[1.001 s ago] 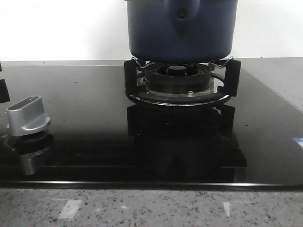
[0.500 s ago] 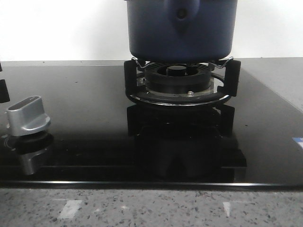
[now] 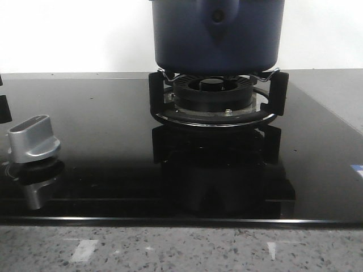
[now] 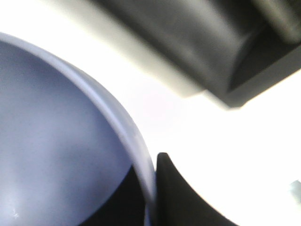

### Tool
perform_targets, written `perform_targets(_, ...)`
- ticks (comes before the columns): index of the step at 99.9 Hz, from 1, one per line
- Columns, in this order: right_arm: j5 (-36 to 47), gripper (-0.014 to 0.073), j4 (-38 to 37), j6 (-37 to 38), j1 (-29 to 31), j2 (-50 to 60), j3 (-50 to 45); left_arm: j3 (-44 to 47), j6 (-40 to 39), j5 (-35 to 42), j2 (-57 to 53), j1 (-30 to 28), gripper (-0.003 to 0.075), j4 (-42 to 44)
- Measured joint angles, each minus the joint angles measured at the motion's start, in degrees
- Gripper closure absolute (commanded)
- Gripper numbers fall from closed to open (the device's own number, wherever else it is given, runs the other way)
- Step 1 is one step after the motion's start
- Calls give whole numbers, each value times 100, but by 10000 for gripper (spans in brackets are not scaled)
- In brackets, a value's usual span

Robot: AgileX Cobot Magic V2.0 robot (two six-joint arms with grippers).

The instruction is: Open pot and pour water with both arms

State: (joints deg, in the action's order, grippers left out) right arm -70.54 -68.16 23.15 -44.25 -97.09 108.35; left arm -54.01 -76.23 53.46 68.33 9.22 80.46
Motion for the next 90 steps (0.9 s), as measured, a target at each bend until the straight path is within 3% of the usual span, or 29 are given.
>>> perform_targets(21, -65, 643, 1505, 0, 645, 209, 0, 0, 0, 0, 0, 0, 406, 0)
perform_targets(35, -111, 668, 2488, 0, 1408, 614, 0, 0, 0, 11, 0, 0, 406, 0)
perform_targets(63, -221, 668, 4745, -498, 3888, 1458, -69, 0, 0, 19, 0, -7, 406, 0)
perform_targets(75, -203, 668, 5453, -624, 4838, 1753, -703, 0, 0, 36, 0, -7, 406, 0)
perform_targets(90, 271, 668, 6006, -646, 5277, 2197, -2018, 0, 0, 81, 0, 7, 406, 0)
